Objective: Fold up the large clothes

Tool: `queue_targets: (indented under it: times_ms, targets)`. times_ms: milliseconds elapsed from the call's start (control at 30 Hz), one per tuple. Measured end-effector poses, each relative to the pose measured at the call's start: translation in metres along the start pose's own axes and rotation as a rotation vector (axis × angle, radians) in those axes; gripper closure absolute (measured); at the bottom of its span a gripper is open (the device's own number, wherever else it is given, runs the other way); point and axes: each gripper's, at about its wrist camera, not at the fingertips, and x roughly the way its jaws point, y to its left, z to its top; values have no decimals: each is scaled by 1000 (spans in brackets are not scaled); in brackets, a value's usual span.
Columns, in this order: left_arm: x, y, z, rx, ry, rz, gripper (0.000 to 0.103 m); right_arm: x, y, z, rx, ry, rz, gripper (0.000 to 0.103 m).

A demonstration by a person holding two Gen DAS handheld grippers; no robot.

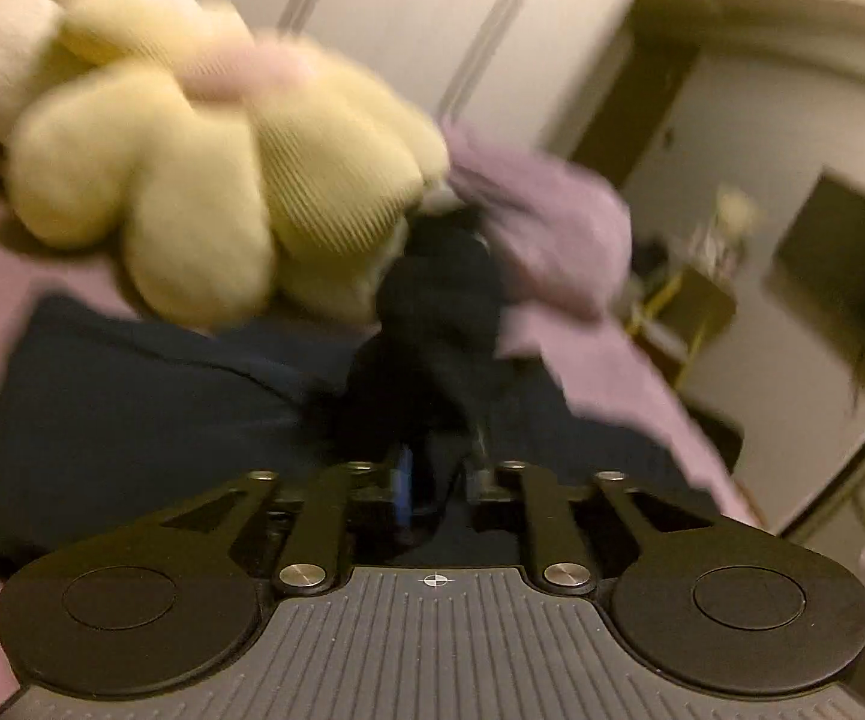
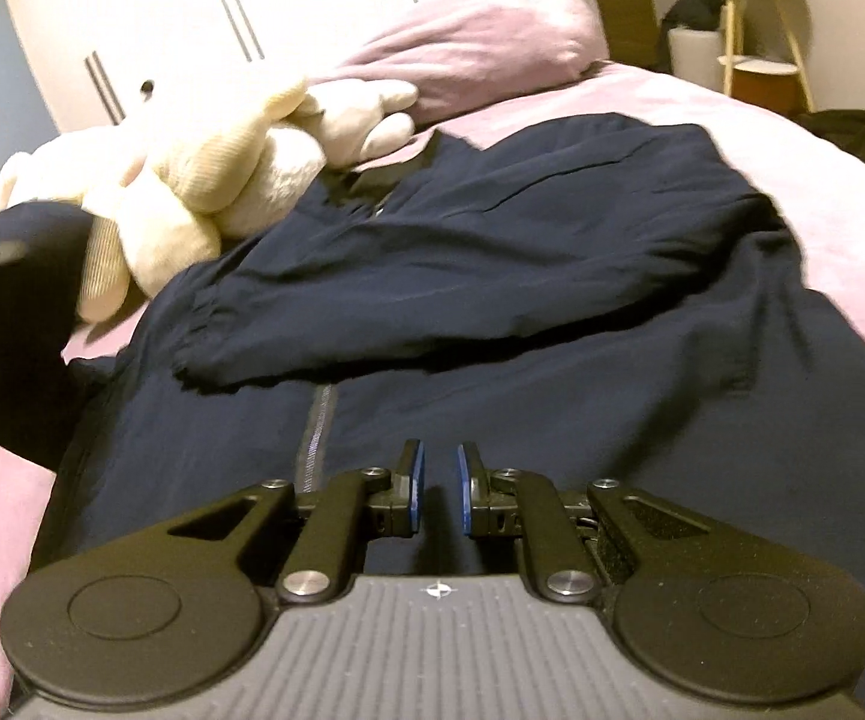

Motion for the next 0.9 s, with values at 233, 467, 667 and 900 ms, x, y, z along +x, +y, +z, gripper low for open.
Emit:
queue_targets:
  times_ms: [233, 467, 667, 900]
  targets:
    - [65, -10, -61, -43, 154, 30, 32, -6, -44, 6, 60, 12, -9, 92]
    - [-17, 15, -55, -149, -1, 58, 13, 8, -53, 32, 174, 20, 110, 81]
    - [-33, 72, -71, -243, -6, 210, 26, 62, -16, 67, 272, 73, 313, 64]
    - [-40, 76, -76, -239, -22, 151, 15, 143, 10, 76, 416, 218, 350, 59]
